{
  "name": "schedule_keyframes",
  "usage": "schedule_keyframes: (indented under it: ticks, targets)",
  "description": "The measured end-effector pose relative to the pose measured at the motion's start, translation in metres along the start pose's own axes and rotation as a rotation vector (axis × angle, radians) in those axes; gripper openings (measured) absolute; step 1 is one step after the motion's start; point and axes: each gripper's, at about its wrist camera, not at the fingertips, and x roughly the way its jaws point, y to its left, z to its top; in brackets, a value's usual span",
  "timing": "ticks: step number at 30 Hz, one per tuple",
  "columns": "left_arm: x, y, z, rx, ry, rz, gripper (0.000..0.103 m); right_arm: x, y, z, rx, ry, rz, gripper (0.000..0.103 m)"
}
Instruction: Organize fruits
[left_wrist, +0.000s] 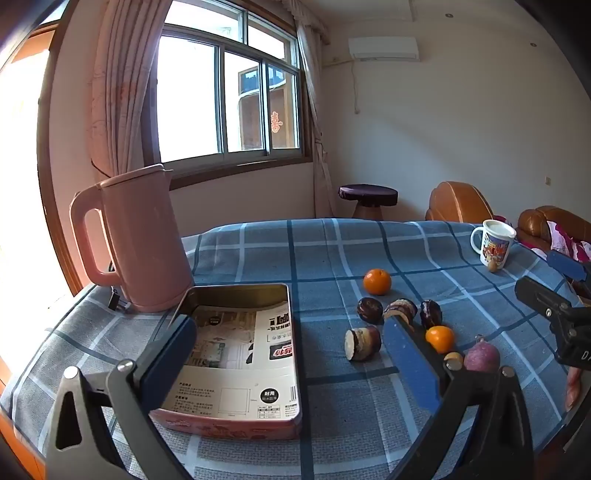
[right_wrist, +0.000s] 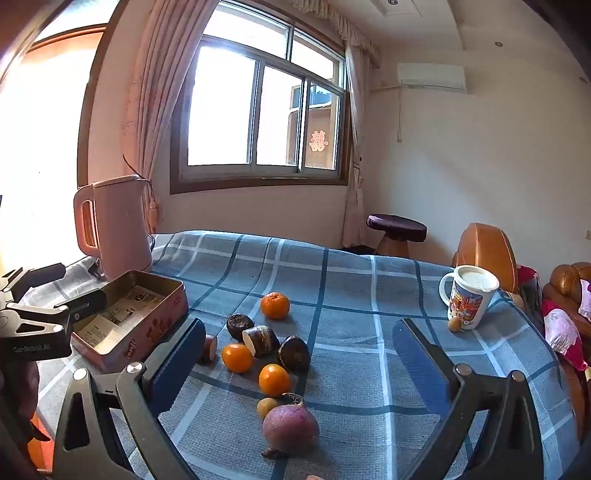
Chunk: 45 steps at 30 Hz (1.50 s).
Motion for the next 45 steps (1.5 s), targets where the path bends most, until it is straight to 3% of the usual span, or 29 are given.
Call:
schedule_keyframes:
  ticks: [45]
  targets:
    - [-0.020,-0.006,0.001,0.002,-0.047,-0.005,0.103,-0.022,-0.001,-0.005,0.014,-0.031,0.023,0.102]
